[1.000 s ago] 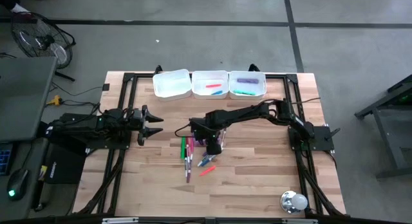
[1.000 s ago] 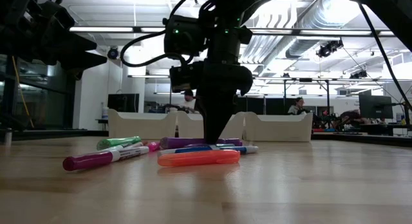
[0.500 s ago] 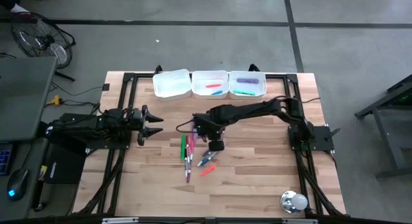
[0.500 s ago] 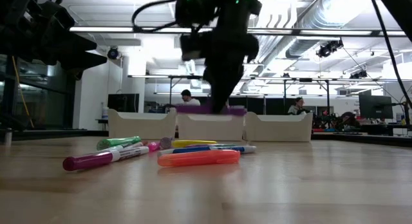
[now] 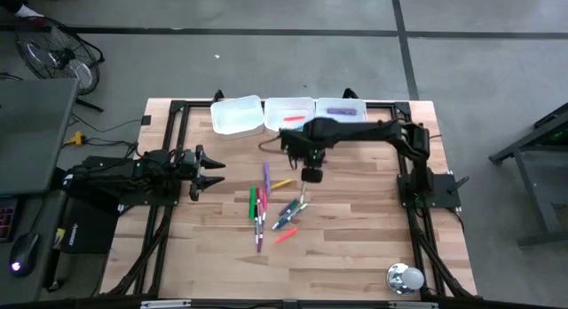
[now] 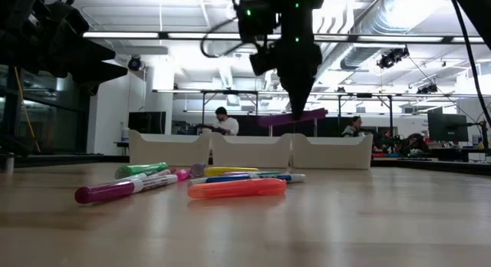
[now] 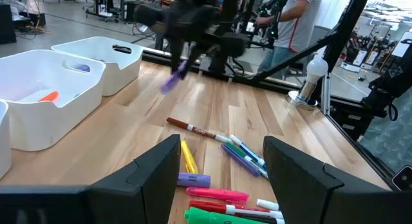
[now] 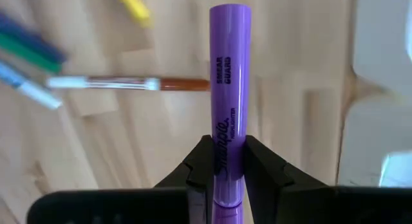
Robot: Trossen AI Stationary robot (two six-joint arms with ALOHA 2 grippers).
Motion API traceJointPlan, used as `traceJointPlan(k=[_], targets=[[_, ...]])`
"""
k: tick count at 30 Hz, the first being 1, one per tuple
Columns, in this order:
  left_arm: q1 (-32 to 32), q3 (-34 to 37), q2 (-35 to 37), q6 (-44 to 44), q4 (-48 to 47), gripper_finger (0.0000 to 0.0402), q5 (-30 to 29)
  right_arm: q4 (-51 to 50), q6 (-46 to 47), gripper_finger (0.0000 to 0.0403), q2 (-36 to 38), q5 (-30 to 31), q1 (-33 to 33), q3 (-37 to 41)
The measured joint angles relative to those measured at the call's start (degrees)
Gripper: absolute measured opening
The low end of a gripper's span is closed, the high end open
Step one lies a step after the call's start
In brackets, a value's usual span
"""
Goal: Pick & Place Markers
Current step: Put the violet highlighter pen into the right white bin
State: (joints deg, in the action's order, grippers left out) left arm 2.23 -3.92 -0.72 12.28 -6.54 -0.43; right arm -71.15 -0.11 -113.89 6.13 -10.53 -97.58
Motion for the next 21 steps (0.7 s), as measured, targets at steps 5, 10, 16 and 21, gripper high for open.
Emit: traceJointPlan(k=[5,10,16,21], targets=[[0.0,0.0,0.0,0.0,0.0,0.022,0.0,-4.9,1.7,0.0049,0.3,4.6,-5.7,0.0],[0.0,0.0,0.0,0.0,0.0,0.022,0.0,-8.5,-0.1,0.0049,1.2,8.9,-11.0,0.0],[0.0,0.0,0.0,0.0,0.0,0.022,0.0,-8.5,-7.3,0.0049,1.2,11.3,-17.4,0.0],[0.0,0.0,0.0,0.0,0.0,0.022,0.0,-8.3,-11.8,0.0049,1.2,12.6,-22.4,0.0]])
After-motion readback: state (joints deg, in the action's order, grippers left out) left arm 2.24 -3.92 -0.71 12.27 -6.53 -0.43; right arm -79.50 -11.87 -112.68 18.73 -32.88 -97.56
